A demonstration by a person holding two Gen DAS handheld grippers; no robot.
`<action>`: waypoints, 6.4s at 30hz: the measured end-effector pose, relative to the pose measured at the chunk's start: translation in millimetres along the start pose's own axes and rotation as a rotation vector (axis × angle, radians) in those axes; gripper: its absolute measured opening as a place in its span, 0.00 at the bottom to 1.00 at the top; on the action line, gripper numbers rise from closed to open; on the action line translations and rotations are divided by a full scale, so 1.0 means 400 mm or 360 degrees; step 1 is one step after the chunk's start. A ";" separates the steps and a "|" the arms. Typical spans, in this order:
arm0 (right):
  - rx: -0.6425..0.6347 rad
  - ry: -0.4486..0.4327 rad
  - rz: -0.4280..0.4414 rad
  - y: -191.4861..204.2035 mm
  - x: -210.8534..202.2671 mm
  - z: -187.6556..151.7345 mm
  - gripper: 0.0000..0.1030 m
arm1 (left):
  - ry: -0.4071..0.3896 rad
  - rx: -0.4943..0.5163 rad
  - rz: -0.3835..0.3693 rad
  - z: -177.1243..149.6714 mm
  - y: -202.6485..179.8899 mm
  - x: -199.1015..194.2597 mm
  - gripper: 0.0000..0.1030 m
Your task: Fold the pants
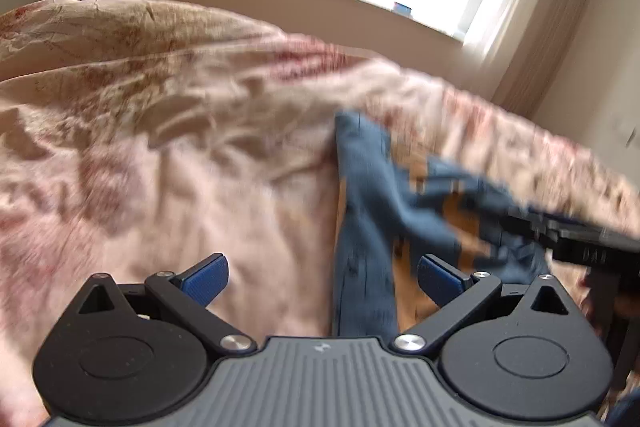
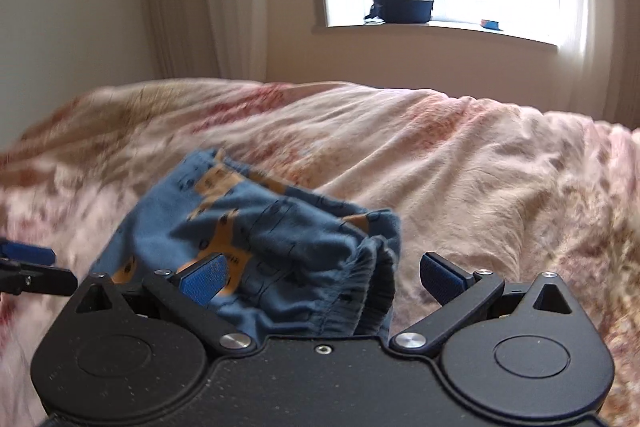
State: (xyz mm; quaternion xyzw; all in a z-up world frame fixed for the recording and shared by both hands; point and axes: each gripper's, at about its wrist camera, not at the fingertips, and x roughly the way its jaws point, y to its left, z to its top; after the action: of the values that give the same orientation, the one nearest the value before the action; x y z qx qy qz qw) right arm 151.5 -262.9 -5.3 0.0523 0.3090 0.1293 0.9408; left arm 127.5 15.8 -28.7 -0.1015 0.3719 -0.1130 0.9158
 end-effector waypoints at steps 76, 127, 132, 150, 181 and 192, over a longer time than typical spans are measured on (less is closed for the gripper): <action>-0.0238 -0.0359 -0.0248 0.189 -0.031 0.086 0.21 | -0.0298 0.0245 -0.0066 0.032 -0.027 -0.067 0.16; -0.0243 -0.0556 -0.0119 0.327 -0.225 0.083 0.99 | -0.0652 0.0252 0.0292 0.015 -0.025 -0.277 1.00; -0.0188 -0.0573 -0.0124 0.342 -0.312 0.047 0.99 | -0.0633 0.0270 0.0336 -0.022 -0.046 -0.348 1.00; -0.0154 -0.0408 -0.0169 0.347 -0.328 -0.083 0.99 | -0.0479 0.0226 0.0482 -0.149 -0.032 -0.348 1.00; -0.0181 -0.0340 -0.0177 0.346 -0.291 -0.090 0.99 | -0.0430 0.0205 0.0492 -0.154 -0.015 -0.325 1.00; -0.0182 -0.0343 -0.0179 0.347 -0.292 -0.090 0.99 | -0.0429 0.0204 0.0492 -0.153 -0.017 -0.325 1.00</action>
State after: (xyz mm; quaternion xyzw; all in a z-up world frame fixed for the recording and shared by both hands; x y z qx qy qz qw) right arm 10.2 -161.0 56.8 -0.0053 0.2008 0.0876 0.9757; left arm -7.3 39.9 15.8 0.0011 0.2493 0.0201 0.9682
